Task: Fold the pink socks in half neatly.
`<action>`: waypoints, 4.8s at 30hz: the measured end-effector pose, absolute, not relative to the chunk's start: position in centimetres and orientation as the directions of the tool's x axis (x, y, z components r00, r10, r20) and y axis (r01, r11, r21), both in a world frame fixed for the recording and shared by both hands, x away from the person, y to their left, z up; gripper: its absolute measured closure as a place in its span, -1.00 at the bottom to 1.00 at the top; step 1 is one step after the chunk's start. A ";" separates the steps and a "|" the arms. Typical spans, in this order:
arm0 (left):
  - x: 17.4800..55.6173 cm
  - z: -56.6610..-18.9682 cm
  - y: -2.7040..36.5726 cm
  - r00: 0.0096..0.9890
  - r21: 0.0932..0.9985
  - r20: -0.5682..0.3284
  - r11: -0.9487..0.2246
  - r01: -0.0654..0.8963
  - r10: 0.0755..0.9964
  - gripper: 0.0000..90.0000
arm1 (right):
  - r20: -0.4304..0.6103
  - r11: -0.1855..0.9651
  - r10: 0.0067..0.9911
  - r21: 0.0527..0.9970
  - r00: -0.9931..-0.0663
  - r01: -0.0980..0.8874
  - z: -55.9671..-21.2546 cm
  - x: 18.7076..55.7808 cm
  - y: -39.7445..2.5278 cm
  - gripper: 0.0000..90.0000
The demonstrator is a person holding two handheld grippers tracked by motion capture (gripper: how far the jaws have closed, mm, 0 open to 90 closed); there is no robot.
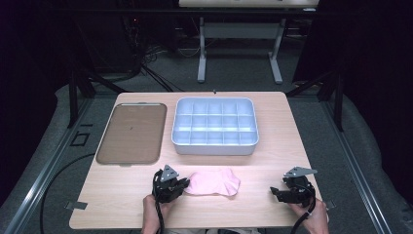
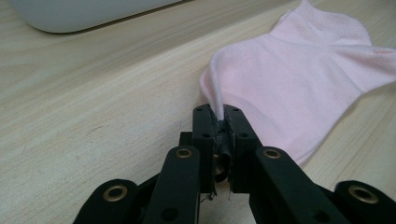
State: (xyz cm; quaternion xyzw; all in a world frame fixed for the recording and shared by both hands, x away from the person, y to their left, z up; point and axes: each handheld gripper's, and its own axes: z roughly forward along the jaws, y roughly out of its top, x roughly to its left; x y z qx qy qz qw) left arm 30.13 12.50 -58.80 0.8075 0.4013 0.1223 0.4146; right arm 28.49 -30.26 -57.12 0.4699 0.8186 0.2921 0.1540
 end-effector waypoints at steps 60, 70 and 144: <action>29.9 -58.9 12.2 0.650 0.776 -0.109 -0.345 0.528 0.752 0.87 | 0.077 0.512 0.759 0.543 -0.647 0.666 -56.2 32.0 -17.2 0.28; 30.0 -58.9 12.3 0.656 0.773 -0.115 -0.348 0.531 0.746 0.87 | 0.082 0.507 0.758 0.549 -0.647 0.664 -56.3 31.8 -17.0 0.50; 30.4 -58.9 11.1 0.671 0.769 -0.175 -0.326 0.550 0.721 0.89 | 0.193 0.489 0.678 0.602 -0.710 0.631 -52.1 30.6 -15.0 0.76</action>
